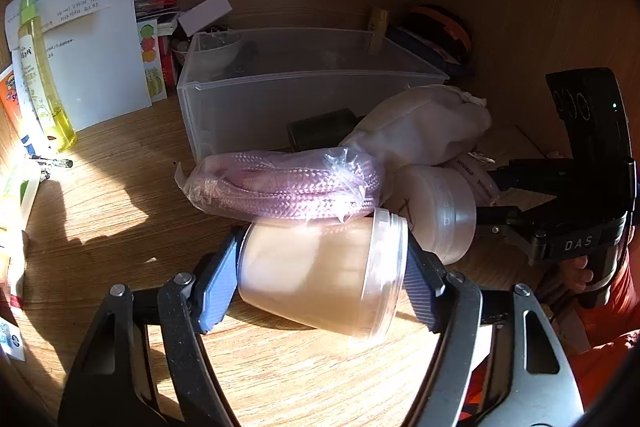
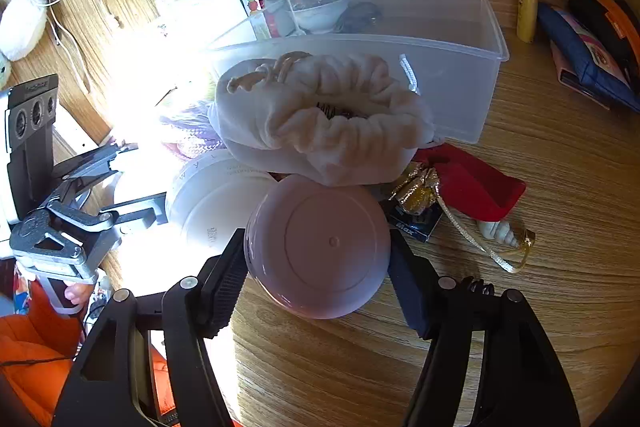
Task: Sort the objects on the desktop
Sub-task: 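Grasp the pink round jar with the right tool while the left tool grasps the cream cup, then carry the pink jar and cream cup over the clear plastic box with both tools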
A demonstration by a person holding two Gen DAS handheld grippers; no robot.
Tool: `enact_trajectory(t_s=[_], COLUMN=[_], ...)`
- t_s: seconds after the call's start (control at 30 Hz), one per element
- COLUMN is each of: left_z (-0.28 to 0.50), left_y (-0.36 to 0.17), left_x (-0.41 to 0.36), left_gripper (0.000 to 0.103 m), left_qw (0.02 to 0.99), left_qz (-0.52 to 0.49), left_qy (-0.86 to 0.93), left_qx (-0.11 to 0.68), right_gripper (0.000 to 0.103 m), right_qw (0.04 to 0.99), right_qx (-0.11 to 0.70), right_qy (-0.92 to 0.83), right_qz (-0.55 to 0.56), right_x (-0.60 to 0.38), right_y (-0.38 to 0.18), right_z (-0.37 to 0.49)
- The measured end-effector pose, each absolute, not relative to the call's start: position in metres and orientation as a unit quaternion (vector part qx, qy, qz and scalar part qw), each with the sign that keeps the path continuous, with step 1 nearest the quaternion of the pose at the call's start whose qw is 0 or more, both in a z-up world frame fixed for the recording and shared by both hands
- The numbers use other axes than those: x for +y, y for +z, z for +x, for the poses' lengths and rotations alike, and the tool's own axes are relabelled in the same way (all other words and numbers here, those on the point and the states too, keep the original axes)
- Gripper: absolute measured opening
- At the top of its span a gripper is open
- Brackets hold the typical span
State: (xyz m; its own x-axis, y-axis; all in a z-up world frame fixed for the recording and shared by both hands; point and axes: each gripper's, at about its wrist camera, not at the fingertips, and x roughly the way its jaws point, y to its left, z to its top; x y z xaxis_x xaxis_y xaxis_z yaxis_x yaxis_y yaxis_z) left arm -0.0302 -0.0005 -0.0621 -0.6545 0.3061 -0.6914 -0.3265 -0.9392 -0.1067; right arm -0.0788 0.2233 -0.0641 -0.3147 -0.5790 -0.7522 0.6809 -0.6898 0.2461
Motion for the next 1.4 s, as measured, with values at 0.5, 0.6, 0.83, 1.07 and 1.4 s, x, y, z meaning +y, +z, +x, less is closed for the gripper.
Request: enact_trajectory(t_s=[0.5,0.6,0.83,1.07,1.4], left_z=[0.005,0.012,0.018,0.01,-0.009], left_y=[-0.052,-0.044,-0.025,-0.026,-0.022], left_x=[-0.02,-0.023,-0.021,-0.021,-0.025], left_gripper=[0.065,0.065,0.065,0.065,0.065], left_qw=[0.094,0.089,0.081,0.092,0.092], left_qz=[-0.352,-0.34,-0.309,-0.303,-0.303], left_qy=[0.931,0.936,0.947,0.946,0.946], left_qx=[-0.019,-0.026,-0.03,-0.063,-0.072], right_gripper=[0.063,0.063,0.063,0.063,0.063], right_qw=[0.382,0.38,0.378,0.371,0.369], right_qx=[0.041,0.043,0.031,0.025,0.018], right_qy=[-0.83,-0.837,-0.849,-0.858,-0.855], right_qz=[0.404,0.392,0.368,0.354,0.363], right_x=[0.246,0.25,0.266,0.275,0.268], right_y=[-0.047,-0.043,-0.031,-0.024,-0.029], right_z=[-0.062,-0.056,-0.048,-0.045,-0.057])
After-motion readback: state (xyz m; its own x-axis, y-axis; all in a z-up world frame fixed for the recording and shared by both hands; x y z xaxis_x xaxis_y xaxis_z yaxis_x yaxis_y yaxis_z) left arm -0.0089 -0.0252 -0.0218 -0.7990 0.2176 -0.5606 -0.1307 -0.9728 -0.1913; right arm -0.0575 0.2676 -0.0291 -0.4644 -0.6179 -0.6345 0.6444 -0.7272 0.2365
